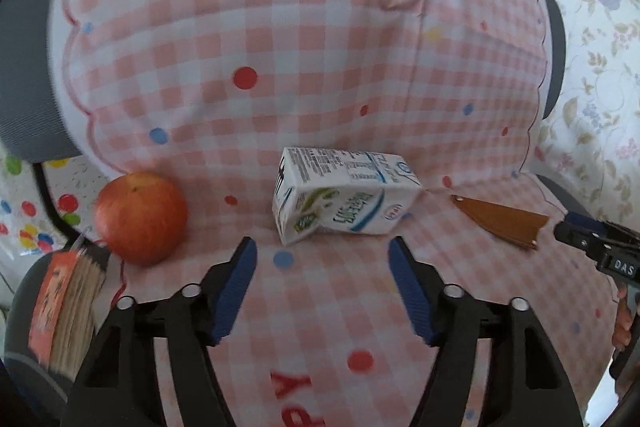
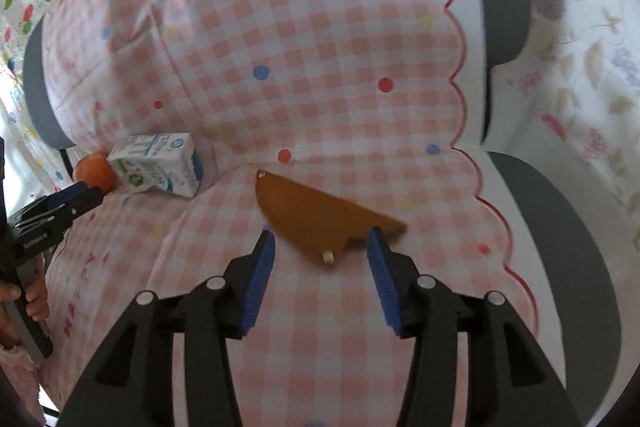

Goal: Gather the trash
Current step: 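Move both grippers back over the chair seat, then grasp the white milk carton with the left gripper while the right gripper grasps the brown leather scrap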

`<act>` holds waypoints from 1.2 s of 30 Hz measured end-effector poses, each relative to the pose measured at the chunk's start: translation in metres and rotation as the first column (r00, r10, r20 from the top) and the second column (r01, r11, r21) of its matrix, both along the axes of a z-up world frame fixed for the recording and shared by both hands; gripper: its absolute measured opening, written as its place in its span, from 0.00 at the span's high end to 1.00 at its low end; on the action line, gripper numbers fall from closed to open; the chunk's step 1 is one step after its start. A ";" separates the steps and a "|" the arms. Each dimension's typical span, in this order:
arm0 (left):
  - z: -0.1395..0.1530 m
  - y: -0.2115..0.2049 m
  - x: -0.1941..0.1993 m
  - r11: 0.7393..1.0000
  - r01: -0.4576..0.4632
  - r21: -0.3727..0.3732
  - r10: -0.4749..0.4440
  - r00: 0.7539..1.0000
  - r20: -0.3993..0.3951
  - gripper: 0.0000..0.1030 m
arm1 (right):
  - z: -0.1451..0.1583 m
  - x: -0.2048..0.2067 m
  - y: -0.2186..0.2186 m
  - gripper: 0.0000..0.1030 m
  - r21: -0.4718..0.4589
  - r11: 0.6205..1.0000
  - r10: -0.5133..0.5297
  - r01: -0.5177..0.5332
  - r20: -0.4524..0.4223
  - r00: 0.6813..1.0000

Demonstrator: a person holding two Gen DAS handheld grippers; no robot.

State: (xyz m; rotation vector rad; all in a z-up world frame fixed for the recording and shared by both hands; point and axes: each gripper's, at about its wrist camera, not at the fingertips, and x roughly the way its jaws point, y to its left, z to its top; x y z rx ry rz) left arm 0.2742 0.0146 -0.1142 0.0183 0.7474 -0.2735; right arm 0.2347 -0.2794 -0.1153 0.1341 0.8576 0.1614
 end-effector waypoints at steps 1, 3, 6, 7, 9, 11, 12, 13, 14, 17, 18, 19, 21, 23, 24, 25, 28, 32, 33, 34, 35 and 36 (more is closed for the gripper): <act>-0.002 -0.001 0.007 1.000 0.009 0.006 -0.009 1.000 -0.002 0.38 | -0.003 0.010 0.001 0.53 0.003 1.000 -0.002 0.002 -0.009 1.000; -0.006 -0.003 0.020 0.999 0.028 0.018 -0.028 1.000 -0.012 0.39 | -0.008 0.023 0.000 0.53 0.009 1.000 -0.006 0.006 -0.023 1.000; -0.010 -0.005 0.032 0.998 0.065 0.003 -0.065 0.998 -0.027 0.43 | -0.017 0.039 -0.004 0.53 0.040 0.999 -0.008 0.010 -0.059 0.998; -0.010 -0.006 0.036 0.997 0.079 -0.007 -0.079 0.996 -0.029 0.43 | -0.021 0.042 -0.006 0.53 0.048 0.999 -0.009 0.013 -0.073 0.997; -0.010 -0.007 0.038 0.993 0.111 -0.035 -0.113 0.993 -0.040 0.52 | -0.023 0.043 -0.006 0.54 0.041 0.999 0.000 0.003 -0.075 0.997; -0.009 -0.010 0.034 0.987 0.148 -0.064 -0.151 0.987 -0.047 0.56 | -0.022 0.039 -0.004 0.56 0.033 0.999 0.023 -0.020 -0.078 0.997; -0.008 -0.014 0.028 0.982 0.175 -0.068 -0.178 0.983 -0.052 0.56 | -0.021 0.036 -0.002 0.57 0.038 0.999 0.040 -0.036 -0.084 0.996; -0.008 -0.018 0.023 0.979 0.192 -0.064 -0.195 0.979 -0.051 0.57 | -0.021 0.030 0.000 0.59 0.041 0.998 0.060 -0.056 -0.091 0.994; -0.008 -0.023 0.017 0.974 0.218 -0.059 -0.221 0.974 -0.051 0.57 | -0.020 0.025 0.003 0.61 0.039 0.996 0.081 -0.077 -0.095 0.992; -0.007 -0.037 -0.004 0.945 0.313 -0.100 -0.321 0.943 -0.083 0.58 | -0.018 0.004 0.015 0.63 0.031 0.991 0.135 -0.133 -0.103 0.985; -0.007 -0.042 -0.012 0.940 0.328 -0.097 -0.336 0.938 -0.086 0.58 | -0.016 -0.005 0.020 0.64 0.038 0.986 0.162 -0.159 -0.100 0.982; -0.005 -0.044 -0.017 0.940 0.331 -0.085 -0.337 0.938 -0.079 0.57 | -0.014 -0.010 0.022 0.64 0.041 0.984 0.174 -0.171 -0.097 0.980; -0.002 -0.045 -0.027 0.948 0.313 -0.059 -0.316 0.947 -0.059 0.37 | -0.009 -0.023 0.027 0.64 0.043 0.980 0.198 -0.195 -0.083 0.977; 0.004 -0.043 -0.031 0.967 0.255 -0.028 -0.255 0.967 -0.011 0.23 | -0.002 -0.031 0.030 0.64 0.006 0.982 0.187 -0.187 -0.052 0.981; 0.005 -0.044 -0.030 0.974 0.227 0.007 -0.227 0.974 0.014 0.20 | 0.001 -0.033 0.031 0.64 -0.020 0.984 0.178 -0.178 -0.036 0.983; 0.005 -0.046 -0.028 0.977 0.209 0.035 -0.210 0.977 0.024 0.20 | 0.001 -0.033 0.032 0.64 -0.035 0.985 0.170 -0.171 -0.027 0.985; 0.003 -0.057 -0.016 0.971 0.218 0.094 -0.222 0.975 0.027 0.20 | 0.005 -0.034 0.024 0.64 -0.018 0.989 0.150 -0.150 -0.014 0.989; -0.004 -0.073 0.002 0.959 0.222 0.177 -0.231 0.972 0.031 0.24 | 0.004 -0.033 0.021 0.64 -0.016 0.991 0.134 -0.134 -0.007 0.991; -0.006 -0.077 0.007 0.956 0.236 0.175 -0.242 0.970 0.017 0.31 | 0.002 -0.030 0.022 0.64 -0.017 0.992 0.129 -0.129 -0.007 0.992; -0.007 -0.079 0.010 0.954 0.243 0.174 -0.248 0.969 0.009 0.34 | 0.002 -0.030 0.022 0.64 -0.019 0.992 0.124 -0.125 -0.008 0.992; -0.008 -0.081 0.012 0.953 0.244 0.178 -0.249 0.968 0.005 0.42 | 0.002 -0.030 0.021 0.64 -0.022 0.992 0.121 -0.122 -0.010 0.993; -0.008 -0.084 0.013 0.954 0.237 0.186 -0.241 0.970 0.004 0.53 | 0.001 -0.030 0.021 0.63 -0.023 0.993 0.118 -0.119 -0.012 0.993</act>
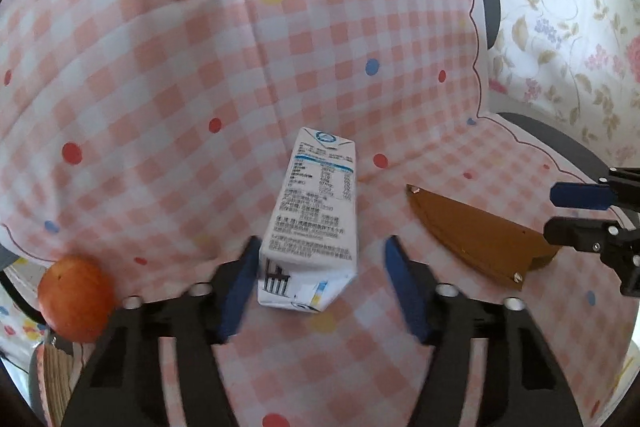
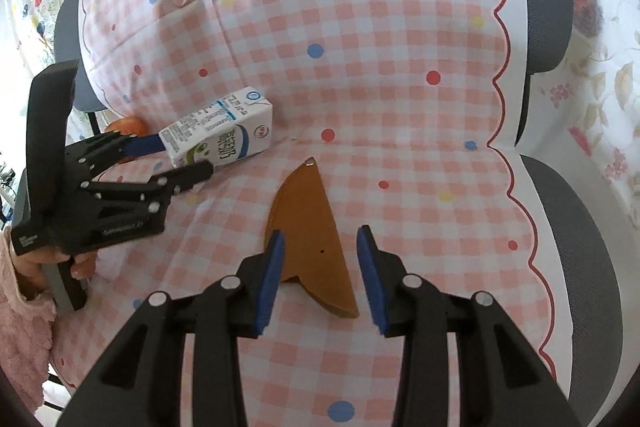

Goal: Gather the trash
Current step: 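Grasp the white milk carton with the left gripper while the right gripper grasps the brown leather scrap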

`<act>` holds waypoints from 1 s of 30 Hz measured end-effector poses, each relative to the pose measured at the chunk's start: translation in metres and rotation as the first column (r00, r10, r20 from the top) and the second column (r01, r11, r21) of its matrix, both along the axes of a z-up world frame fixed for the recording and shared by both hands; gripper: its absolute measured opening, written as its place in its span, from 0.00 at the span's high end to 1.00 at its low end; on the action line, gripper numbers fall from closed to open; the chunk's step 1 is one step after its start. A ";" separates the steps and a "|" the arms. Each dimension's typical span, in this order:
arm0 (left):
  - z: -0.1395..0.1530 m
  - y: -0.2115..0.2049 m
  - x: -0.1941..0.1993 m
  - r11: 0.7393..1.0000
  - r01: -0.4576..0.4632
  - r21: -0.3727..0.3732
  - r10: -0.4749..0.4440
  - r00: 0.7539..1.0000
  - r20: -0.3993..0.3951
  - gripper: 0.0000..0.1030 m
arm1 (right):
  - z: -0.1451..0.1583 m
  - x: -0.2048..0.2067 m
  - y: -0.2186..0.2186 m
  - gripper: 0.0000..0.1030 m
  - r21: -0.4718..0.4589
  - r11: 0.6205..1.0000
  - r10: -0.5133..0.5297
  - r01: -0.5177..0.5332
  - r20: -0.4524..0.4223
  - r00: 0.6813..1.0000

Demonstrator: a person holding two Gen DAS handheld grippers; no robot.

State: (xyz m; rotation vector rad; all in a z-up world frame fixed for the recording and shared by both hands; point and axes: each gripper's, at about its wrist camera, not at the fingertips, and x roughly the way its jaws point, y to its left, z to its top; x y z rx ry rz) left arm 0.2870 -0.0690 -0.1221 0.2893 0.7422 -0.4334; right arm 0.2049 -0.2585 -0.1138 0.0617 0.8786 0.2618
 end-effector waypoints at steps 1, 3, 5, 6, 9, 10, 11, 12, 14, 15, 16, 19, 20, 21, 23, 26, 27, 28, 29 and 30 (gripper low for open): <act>0.001 0.001 0.000 1.000 -0.007 0.001 0.007 1.000 -0.001 0.55 | -0.001 0.000 -0.001 0.62 -0.001 1.000 -0.004 0.004 -0.002 1.000; 0.005 0.006 -0.003 0.999 -0.037 -0.037 0.036 0.999 -0.023 0.57 | -0.001 -0.002 -0.001 0.50 -0.003 1.000 -0.008 0.008 -0.002 1.000; 0.013 0.016 -0.015 0.993 -0.068 -0.094 0.066 0.997 -0.028 0.58 | -0.002 -0.003 0.000 0.50 -0.012 1.000 -0.005 0.005 -0.002 1.000; 0.016 0.021 -0.023 0.991 -0.089 -0.104 0.087 0.996 -0.021 0.58 | -0.003 -0.003 0.001 0.49 -0.014 1.000 0.000 0.000 -0.004 1.000; 0.025 0.040 -0.052 0.973 -0.148 -0.175 0.146 0.989 -0.024 0.58 | -0.008 0.000 0.008 0.39 -0.025 0.999 0.024 -0.025 -0.011 1.000; 0.026 0.043 -0.059 0.970 -0.154 -0.190 0.153 0.988 -0.020 0.58 | -0.009 0.001 0.010 0.38 -0.030 0.999 0.033 -0.033 -0.012 0.999; 0.028 0.047 -0.068 0.965 -0.159 -0.208 0.160 0.987 -0.014 0.58 | -0.012 0.003 0.015 0.35 -0.038 0.998 0.049 -0.049 -0.016 0.999; 0.030 0.053 -0.077 0.958 -0.166 -0.235 0.168 0.986 -0.012 0.59 | -0.013 0.005 0.018 0.32 -0.043 0.998 0.053 -0.054 -0.018 0.998; 0.030 0.058 -0.088 0.948 -0.167 -0.270 0.170 0.985 -0.015 0.59 | -0.018 0.012 0.025 0.28 -0.057 0.996 0.064 -0.066 -0.026 0.998; 0.030 0.060 -0.094 0.947 -0.173 -0.272 0.177 0.984 -0.010 0.59 | -0.019 0.014 0.028 0.28 -0.063 0.996 0.064 -0.066 -0.029 0.998; 0.028 0.059 -0.096 0.948 -0.175 -0.266 0.179 0.984 -0.008 0.59 | -0.021 0.017 0.031 0.28 -0.076 0.995 0.062 -0.065 -0.034 0.997; 0.024 0.058 -0.104 0.950 -0.167 -0.263 0.166 0.986 -0.026 0.59 | -0.025 0.024 0.038 0.29 -0.105 0.991 0.074 -0.079 -0.048 0.996; 0.023 0.058 -0.104 0.953 -0.163 -0.255 0.160 0.987 -0.032 0.58 | -0.026 0.026 0.041 0.31 -0.116 0.989 0.085 -0.091 -0.054 0.995; 0.022 0.057 -0.104 0.956 -0.161 -0.246 0.154 0.987 -0.048 0.58 | -0.028 0.026 0.042 0.33 -0.126 0.987 0.093 -0.100 -0.061 0.994; 0.017 0.055 -0.105 0.958 -0.164 -0.235 0.149 0.986 -0.078 0.59 | -0.031 0.025 0.044 0.36 -0.136 0.984 0.106 -0.115 -0.067 0.992; 0.009 0.052 -0.104 0.970 -0.163 -0.180 0.151 0.985 -0.081 0.60 | -0.030 0.024 0.043 0.47 -0.122 0.986 0.102 -0.111 -0.072 0.992; 0.008 0.054 -0.105 0.972 -0.162 -0.172 0.151 0.985 -0.078 0.61 | -0.029 0.023 0.042 0.47 -0.123 0.987 0.095 -0.103 -0.069 0.993; 0.008 0.055 -0.106 0.971 -0.164 -0.177 0.152 0.985 -0.081 0.61 | -0.028 0.020 0.042 0.48 -0.130 0.987 0.087 -0.095 -0.064 0.994; 0.008 0.058 -0.107 0.968 -0.166 -0.188 0.153 0.985 -0.085 0.61 | -0.028 0.016 0.043 0.48 -0.137 0.987 0.081 -0.088 -0.055 0.995; 0.010 0.063 -0.109 0.961 -0.168 -0.217 0.152 0.984 -0.089 0.61 | -0.025 0.011 0.042 0.48 -0.145 0.986 0.073 -0.078 -0.041 0.996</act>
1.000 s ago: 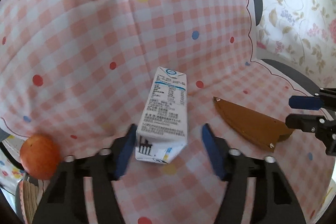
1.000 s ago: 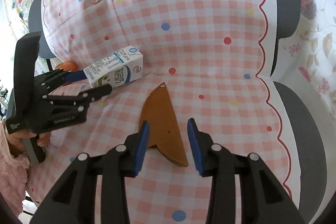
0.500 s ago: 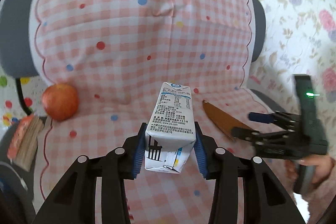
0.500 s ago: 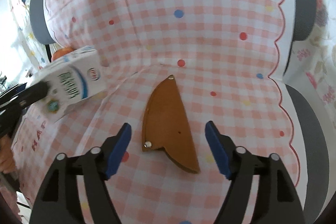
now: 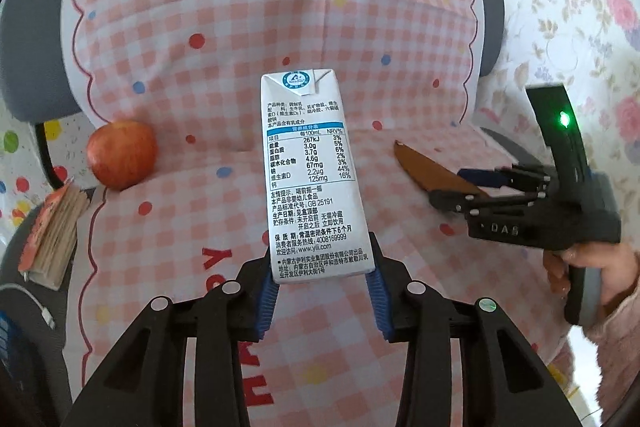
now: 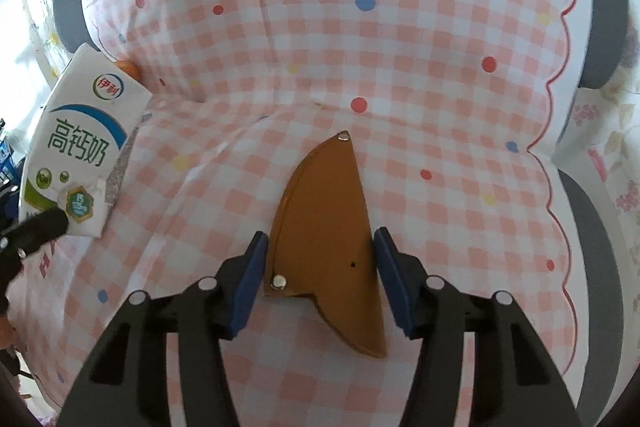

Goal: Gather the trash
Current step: 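Grasp the white milk carton with the left gripper while the right gripper grasps the brown leather scrap, then carry the carton and leather scrap over the wastebasket and open both grippers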

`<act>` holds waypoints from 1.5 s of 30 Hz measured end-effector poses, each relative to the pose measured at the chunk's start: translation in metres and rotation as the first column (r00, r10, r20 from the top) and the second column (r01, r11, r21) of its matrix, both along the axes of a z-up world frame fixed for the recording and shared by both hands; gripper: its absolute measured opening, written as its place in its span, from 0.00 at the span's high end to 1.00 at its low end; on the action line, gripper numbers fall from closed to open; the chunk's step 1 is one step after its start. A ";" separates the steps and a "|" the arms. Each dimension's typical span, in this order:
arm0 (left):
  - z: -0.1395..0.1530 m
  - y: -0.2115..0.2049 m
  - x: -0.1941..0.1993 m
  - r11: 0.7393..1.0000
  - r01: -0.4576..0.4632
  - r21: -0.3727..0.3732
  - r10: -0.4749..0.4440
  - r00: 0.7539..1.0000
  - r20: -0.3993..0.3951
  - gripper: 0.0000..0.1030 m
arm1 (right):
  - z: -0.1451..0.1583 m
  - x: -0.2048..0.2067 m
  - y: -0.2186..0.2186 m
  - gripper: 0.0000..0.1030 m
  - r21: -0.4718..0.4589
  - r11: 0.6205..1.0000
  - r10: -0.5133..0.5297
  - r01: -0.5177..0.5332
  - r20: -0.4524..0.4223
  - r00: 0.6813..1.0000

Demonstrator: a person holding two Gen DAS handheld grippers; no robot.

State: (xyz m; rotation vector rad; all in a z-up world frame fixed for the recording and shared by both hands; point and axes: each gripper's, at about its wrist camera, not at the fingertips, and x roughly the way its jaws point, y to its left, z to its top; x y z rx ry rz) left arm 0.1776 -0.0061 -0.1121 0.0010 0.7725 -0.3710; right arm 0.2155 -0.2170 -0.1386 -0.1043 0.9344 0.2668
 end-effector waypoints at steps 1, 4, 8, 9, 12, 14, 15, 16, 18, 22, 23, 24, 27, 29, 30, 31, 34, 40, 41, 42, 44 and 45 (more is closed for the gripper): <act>0.001 0.003 -0.002 1.000 0.000 -0.019 0.000 1.000 0.003 0.61 | 0.003 -0.005 0.000 0.48 -0.003 1.000 -0.008 0.008 0.014 1.000; 0.012 0.011 -0.017 0.997 -0.003 -0.071 0.006 0.999 0.043 0.61 | 0.018 -0.030 -0.006 0.49 0.034 0.999 -0.036 0.034 0.053 0.998; 0.024 0.014 -0.041 0.990 0.020 -0.140 -0.013 0.998 0.054 0.61 | 0.036 -0.071 -0.016 0.49 0.129 0.989 -0.077 0.067 0.072 0.994; 0.025 0.011 -0.049 0.990 0.024 -0.136 -0.016 0.998 0.058 0.61 | 0.039 -0.081 -0.017 0.49 0.144 0.987 -0.088 0.076 0.079 0.993; 0.028 0.000 -0.071 0.994 0.042 -0.097 -0.033 0.996 0.087 0.61 | 0.048 -0.110 -0.021 0.49 0.178 0.979 -0.115 0.096 0.099 0.988; 0.029 -0.007 -0.084 0.995 0.059 -0.083 -0.050 0.994 0.099 0.61 | 0.052 -0.129 -0.022 0.49 0.193 0.975 -0.133 0.110 0.115 0.984; 0.029 -0.011 -0.089 0.995 0.065 -0.070 -0.057 0.993 0.108 0.61 | 0.054 -0.139 -0.024 0.49 0.197 0.973 -0.143 0.117 0.123 0.982; 0.030 -0.017 -0.097 0.996 0.075 -0.050 -0.068 0.990 0.122 0.61 | 0.055 -0.146 -0.027 0.49 0.199 0.972 -0.152 0.125 0.130 0.980; 0.030 -0.025 -0.110 0.994 0.103 -0.036 -0.098 0.987 0.127 0.61 | 0.059 -0.167 -0.034 0.49 0.204 0.968 -0.178 0.147 0.145 0.973; 0.030 -0.045 -0.134 0.983 0.180 -0.035 -0.175 0.977 0.118 0.61 | 0.060 -0.199 -0.049 0.49 0.212 0.959 -0.222 0.188 0.146 0.964; 0.029 -0.050 -0.138 0.979 0.199 -0.035 -0.194 0.974 0.116 0.61 | 0.061 -0.208 -0.054 0.48 0.214 0.955 -0.238 0.204 0.145 0.960; 0.028 -0.055 -0.142 0.975 0.218 -0.034 -0.213 0.970 0.113 0.61 | 0.061 -0.217 -0.059 0.48 0.213 0.952 -0.253 0.220 0.146 0.956; 0.021 -0.075 -0.158 0.954 0.295 -0.050 -0.290 0.953 0.090 0.61 | 0.061 -0.248 -0.074 0.48 0.206 0.938 -0.313 0.280 0.153 0.937; 0.017 -0.088 -0.167 0.939 0.339 -0.058 -0.334 0.939 0.079 0.61 | 0.062 -0.269 -0.084 0.48 0.185 0.927 -0.356 0.325 0.171 0.919; 0.013 -0.097 -0.173 0.926 0.372 -0.062 -0.367 0.927 0.074 0.61 | 0.062 -0.281 -0.089 0.48 0.169 0.922 -0.377 0.349 0.183 0.908; 0.011 -0.105 -0.178 0.918 0.392 -0.064 -0.387 0.919 0.071 0.61 | 0.061 -0.288 -0.092 0.48 0.159 0.918 -0.389 0.362 0.189 0.902; 0.002 -0.132 -0.194 0.882 0.467 -0.071 -0.463 0.884 0.060 0.61 | 0.054 -0.320 -0.106 0.48 0.135 0.897 -0.440 0.421 0.184 0.879; -0.018 -0.183 -0.229 0.796 0.602 -0.059 -0.601 0.799 0.033 0.61 | 0.037 -0.372 -0.141 0.48 0.118 0.830 -0.557 0.545 0.153 0.816; -0.020 -0.190 -0.234 0.785 0.617 -0.056 -0.617 0.787 0.027 0.61 | 0.034 -0.379 -0.145 0.48 0.115 0.821 -0.570 0.559 0.148 0.808; -0.025 -0.199 -0.240 0.768 0.638 -0.053 -0.638 0.770 0.017 0.61 | 0.030 -0.386 -0.149 0.48 0.109 0.812 -0.583 0.573 0.142 0.800; -0.030 -0.211 -0.246 0.747 0.663 -0.051 -0.663 0.748 0.006 0.61 | 0.023 -0.397 -0.158 0.48 0.110 0.792 -0.610 0.600 0.128 0.782; -0.034 -0.219 -0.250 0.735 0.676 -0.049 -0.677 0.736 -0.002 0.61 | 0.021 -0.401 -0.162 0.48 0.116 0.784 -0.621 0.610 0.122 0.774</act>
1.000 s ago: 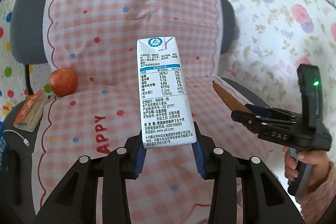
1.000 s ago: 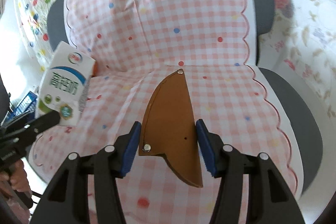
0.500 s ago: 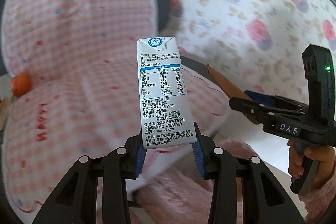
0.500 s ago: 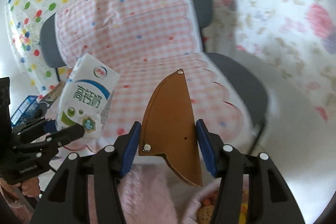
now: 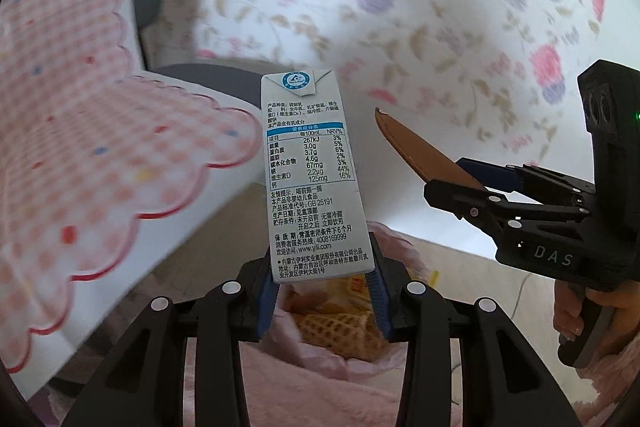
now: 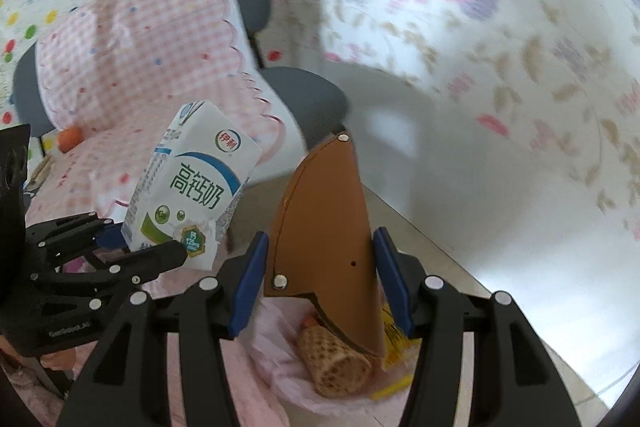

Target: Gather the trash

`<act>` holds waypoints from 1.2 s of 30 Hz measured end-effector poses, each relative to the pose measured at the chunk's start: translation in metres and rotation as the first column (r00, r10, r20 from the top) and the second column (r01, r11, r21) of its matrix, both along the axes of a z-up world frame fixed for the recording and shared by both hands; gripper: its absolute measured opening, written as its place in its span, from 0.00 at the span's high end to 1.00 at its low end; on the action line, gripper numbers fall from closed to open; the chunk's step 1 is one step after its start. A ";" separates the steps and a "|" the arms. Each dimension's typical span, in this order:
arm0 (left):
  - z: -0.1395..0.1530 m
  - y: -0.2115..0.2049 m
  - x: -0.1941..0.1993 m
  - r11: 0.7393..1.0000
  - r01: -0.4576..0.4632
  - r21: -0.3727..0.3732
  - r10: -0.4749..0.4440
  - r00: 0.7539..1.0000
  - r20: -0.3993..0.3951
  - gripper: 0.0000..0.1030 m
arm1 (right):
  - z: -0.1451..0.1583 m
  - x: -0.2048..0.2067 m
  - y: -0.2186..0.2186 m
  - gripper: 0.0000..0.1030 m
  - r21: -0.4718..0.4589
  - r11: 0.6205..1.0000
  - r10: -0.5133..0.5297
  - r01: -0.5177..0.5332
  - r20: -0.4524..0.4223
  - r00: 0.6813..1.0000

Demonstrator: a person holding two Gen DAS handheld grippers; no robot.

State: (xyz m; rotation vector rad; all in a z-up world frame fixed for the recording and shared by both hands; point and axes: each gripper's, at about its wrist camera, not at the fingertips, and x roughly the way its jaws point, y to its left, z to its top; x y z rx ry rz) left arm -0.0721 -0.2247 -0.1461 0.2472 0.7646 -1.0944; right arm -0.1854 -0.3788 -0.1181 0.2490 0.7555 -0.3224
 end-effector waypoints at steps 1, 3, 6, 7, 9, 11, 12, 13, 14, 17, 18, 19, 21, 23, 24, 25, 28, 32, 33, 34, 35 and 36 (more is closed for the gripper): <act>-0.002 -0.005 -0.002 1.000 0.011 0.003 -0.011 1.000 -0.004 0.61 | -0.003 -0.005 -0.005 0.48 0.011 1.000 -0.015 0.015 0.000 1.000; -0.006 -0.015 -0.004 1.000 0.026 0.012 -0.026 1.000 -0.005 0.61 | -0.006 -0.008 -0.011 0.48 0.021 0.999 -0.029 0.029 -0.001 1.000; -0.011 -0.030 -0.005 0.999 0.046 0.023 -0.046 0.999 -0.008 0.61 | -0.010 -0.012 -0.020 0.48 0.040 0.998 -0.046 0.046 0.001 0.999; -0.012 -0.034 -0.005 0.998 0.051 0.025 -0.051 0.999 -0.009 0.61 | -0.012 -0.012 -0.023 0.48 0.049 0.997 -0.053 0.053 0.005 0.999; -0.015 -0.043 -0.004 0.998 0.055 0.030 -0.055 0.998 -0.005 0.57 | -0.014 -0.011 -0.027 0.43 0.057 0.997 -0.061 0.061 0.002 0.998; -0.017 -0.047 0.000 0.999 0.040 0.034 -0.040 0.999 -0.010 0.39 | -0.017 -0.011 -0.031 0.36 0.059 0.996 -0.067 0.067 -0.001 0.998; -0.017 -0.047 0.001 0.999 0.034 0.023 -0.033 0.999 -0.019 0.34 | -0.018 -0.011 -0.031 0.36 0.060 0.996 -0.068 0.068 -0.003 0.998; -0.017 -0.046 0.003 0.999 0.033 0.015 -0.032 0.999 -0.026 0.34 | -0.019 -0.011 -0.032 0.36 0.061 0.996 -0.071 0.071 -0.004 0.997; -0.018 -0.044 0.004 0.999 0.028 0.015 -0.028 0.999 -0.031 0.34 | -0.018 -0.012 -0.034 0.36 0.062 0.995 -0.073 0.073 -0.003 0.997; -0.015 -0.037 0.009 1.000 -0.013 0.019 0.013 1.000 -0.022 0.34 | -0.016 -0.013 -0.038 0.36 0.064 0.994 -0.086 0.086 0.006 0.996; -0.013 -0.033 0.012 0.999 -0.029 0.019 0.029 0.999 -0.021 0.34 | -0.014 -0.013 -0.039 0.36 0.063 0.994 -0.090 0.089 0.010 0.996; -0.011 -0.029 0.014 0.999 -0.048 0.020 0.048 0.999 -0.017 0.34 | -0.012 -0.013 -0.038 0.36 0.061 0.994 -0.091 0.090 0.013 0.996; -0.007 -0.023 0.016 0.997 -0.077 0.029 0.077 0.997 -0.001 0.29 | -0.010 -0.011 -0.037 0.36 0.055 0.995 -0.088 0.087 0.012 0.996; -0.002 -0.016 0.017 0.993 -0.109 0.043 0.108 0.994 0.013 0.25 | -0.006 -0.010 -0.034 0.35 0.052 0.995 -0.081 0.080 0.012 0.997; 0.000 -0.014 0.017 0.992 -0.114 0.044 0.114 0.993 0.014 0.22 | -0.004 -0.009 -0.032 0.31 0.051 0.996 -0.077 0.076 0.013 0.997; 0.003 -0.009 0.017 0.991 -0.126 0.049 0.125 0.992 0.016 0.20 | 0.000 -0.008 -0.029 0.29 0.052 0.996 -0.068 0.067 0.016 0.998; 0.015 0.004 0.020 0.984 -0.166 0.060 0.165 0.986 0.028 0.13 | 0.014 -0.004 -0.021 0.19 0.048 0.998 -0.040 0.038 0.032 0.999; 0.032 0.028 0.025 0.971 -0.232 0.062 0.229 0.972 0.049 0.11 | 0.039 0.005 -0.005 0.05 0.024 1.000 0.006 -0.008 0.069 0.998; 0.036 0.034 0.026 0.967 -0.247 0.060 0.244 0.969 0.049 0.11 | 0.045 0.009 -0.001 0.05 0.021 0.999 0.023 -0.025 0.075 0.997; 0.041 0.043 0.029 0.962 -0.267 0.052 0.265 0.963 0.047 0.11 | 0.050 0.013 0.004 0.05 0.019 0.999 0.044 -0.046 0.080 0.996; 0.045 0.050 0.031 0.958 -0.284 0.044 0.282 0.958 0.045 0.09 | 0.056 0.018 0.011 0.05 0.018 0.997 0.070 -0.072 0.088 0.994; 0.049 0.057 0.033 0.952 -0.304 0.040 0.302 0.952 0.048 0.08 | 0.061 0.022 0.016 0.05 0.017 0.996 0.088 -0.090 0.094 0.992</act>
